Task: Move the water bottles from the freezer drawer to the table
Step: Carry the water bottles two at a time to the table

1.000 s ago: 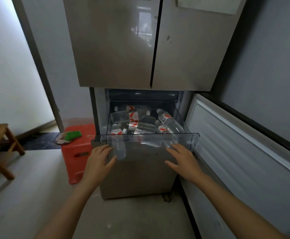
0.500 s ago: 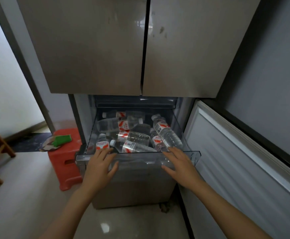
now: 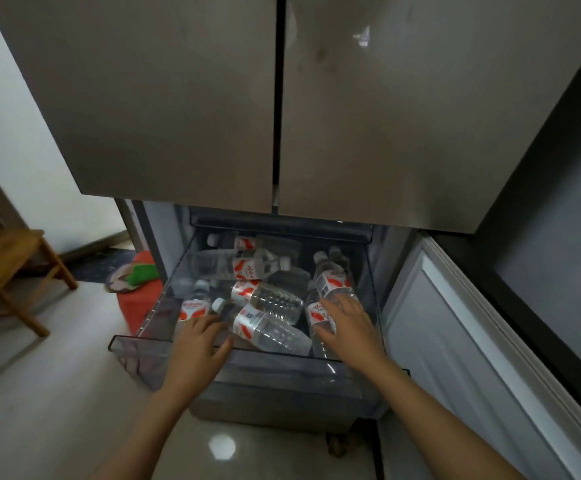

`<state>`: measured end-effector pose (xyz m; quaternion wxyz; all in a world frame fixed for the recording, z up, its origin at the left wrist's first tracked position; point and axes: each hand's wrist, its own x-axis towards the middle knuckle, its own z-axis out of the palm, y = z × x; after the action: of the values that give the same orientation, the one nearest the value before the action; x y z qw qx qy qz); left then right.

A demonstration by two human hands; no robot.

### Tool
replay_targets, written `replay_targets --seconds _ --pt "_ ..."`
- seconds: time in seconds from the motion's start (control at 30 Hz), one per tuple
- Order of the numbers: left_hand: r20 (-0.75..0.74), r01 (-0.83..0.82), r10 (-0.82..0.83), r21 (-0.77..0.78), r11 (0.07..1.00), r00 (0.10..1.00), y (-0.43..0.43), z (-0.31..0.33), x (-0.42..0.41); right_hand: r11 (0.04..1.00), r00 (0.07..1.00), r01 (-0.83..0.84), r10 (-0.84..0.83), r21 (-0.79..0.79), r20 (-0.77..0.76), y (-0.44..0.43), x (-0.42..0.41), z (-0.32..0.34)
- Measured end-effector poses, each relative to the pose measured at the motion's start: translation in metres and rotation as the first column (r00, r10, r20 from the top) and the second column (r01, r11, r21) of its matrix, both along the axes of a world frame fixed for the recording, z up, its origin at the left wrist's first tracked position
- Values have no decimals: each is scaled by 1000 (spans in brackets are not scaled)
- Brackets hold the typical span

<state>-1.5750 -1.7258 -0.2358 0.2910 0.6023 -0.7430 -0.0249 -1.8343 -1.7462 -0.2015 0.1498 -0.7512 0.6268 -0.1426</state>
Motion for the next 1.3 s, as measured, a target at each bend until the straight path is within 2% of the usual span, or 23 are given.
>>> replay_targets --seconds 0.1,0.23,0.33,0.47,0.53,0.63,0.8,0.97,1.07,1.17,1.3 --pt "87 -13 9 44 999 996 1 -5 0 999 998 21 -19 30 -61 -25 0 -6" --pt "18 1 -2 58 998 1000 -8 -5 2 989 991 98 -86 112 -105 -56 -2 -11" --pt "1 26 -26 12 1000 1000 -26 2 9 975 983 156 -138 156 -125 -76 -4 -14" --pt "100 40 -42 21 999 994 -67 18 19 950 969 235 -214 204 -122 -94 -2 -21" --pt "156 28 -39 75 997 987 -93 22 21 936 958 282 -263 211 -114 -102 1 -23" --pt "198 9 -60 249 968 978 -130 17 22 910 937 349 -336 224 -98 -108 7 -27" --pt "308 41 -141 310 950 941 -173 10 12 883 902 431 -421 185 -96 -116 15 -32" --pt "346 65 -197 359 931 917 -190 -5 2 869 889 447 -405 210 -215 -116 16 -29" --pt "409 27 -157 304 952 899 -195 -7 -2 866 893 441 -397 237 -211 -108 13 -30" --pt "525 -25 -158 325 945 836 -198 -4 -7 861 898 435 -395 262 -193 -96 12 -29" --pt "539 -40 -136 302 952 831 -194 -6 -16 876 922 374 -314 306 -229 -77 16 -28"
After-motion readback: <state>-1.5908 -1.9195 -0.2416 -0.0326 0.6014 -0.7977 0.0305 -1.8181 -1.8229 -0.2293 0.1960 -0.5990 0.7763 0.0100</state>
